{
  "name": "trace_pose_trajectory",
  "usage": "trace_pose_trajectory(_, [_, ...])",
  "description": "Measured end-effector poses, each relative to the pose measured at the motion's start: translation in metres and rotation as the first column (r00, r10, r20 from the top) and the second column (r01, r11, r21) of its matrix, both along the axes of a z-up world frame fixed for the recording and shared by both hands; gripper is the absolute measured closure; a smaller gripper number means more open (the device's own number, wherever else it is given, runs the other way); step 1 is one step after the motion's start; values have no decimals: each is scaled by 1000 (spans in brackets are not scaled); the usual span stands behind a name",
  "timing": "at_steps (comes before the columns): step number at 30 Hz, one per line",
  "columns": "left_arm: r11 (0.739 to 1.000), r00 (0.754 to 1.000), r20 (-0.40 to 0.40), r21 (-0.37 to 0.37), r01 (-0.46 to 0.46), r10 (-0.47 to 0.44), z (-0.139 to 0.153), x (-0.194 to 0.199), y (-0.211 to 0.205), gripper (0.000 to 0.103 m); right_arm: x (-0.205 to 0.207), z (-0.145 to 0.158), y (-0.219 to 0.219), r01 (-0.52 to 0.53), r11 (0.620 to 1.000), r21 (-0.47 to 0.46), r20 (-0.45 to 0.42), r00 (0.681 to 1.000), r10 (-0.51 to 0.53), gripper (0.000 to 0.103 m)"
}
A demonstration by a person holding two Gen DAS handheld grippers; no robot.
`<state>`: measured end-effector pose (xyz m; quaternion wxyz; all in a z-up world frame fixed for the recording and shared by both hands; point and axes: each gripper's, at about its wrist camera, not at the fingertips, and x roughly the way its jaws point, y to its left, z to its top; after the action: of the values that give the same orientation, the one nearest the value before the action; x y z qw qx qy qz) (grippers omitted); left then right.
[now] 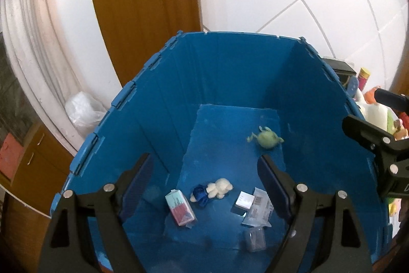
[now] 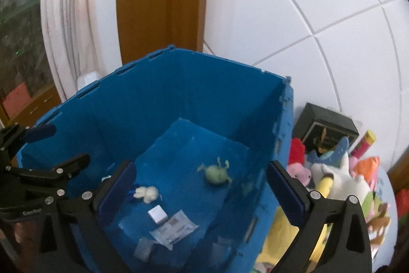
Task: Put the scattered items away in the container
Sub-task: 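Move both tools back over the toy pile on the table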
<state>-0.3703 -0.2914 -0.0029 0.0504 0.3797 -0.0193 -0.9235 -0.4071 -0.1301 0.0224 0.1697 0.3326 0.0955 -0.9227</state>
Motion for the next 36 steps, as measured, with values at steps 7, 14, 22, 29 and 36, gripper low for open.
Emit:
trace_pose_trajectory(7, [996, 996, -38, -25, 85, -86, 2, 22, 43, 20, 31, -8, 58, 120, 992, -48, -8, 993, -120, 0])
trace_pose_trajectory(14, [980, 976, -91, -25, 196, -197, 16, 47, 118, 2, 72, -18, 156, 276, 957, -92, -2, 961, -277, 0])
trace_pose_trajectory(22, [959, 944, -167, -30, 283, -283, 26, 88, 236, 0, 120, -44, 290, 391, 914, -109, 43, 920, -389, 0])
trace_pose_trajectory(29, [951, 948, -78, -34, 307, -308, -20, 110, 330, 0, 148, -87, 390, 411, 907, -96, 128, 908, -398, 0])
trace_pose_trajectory(36, [961, 958, 81, -14, 277, -275, -93, 116, 357, 0, 168, -136, 416, 376, 922, -98, 239, 908, -345, 0])
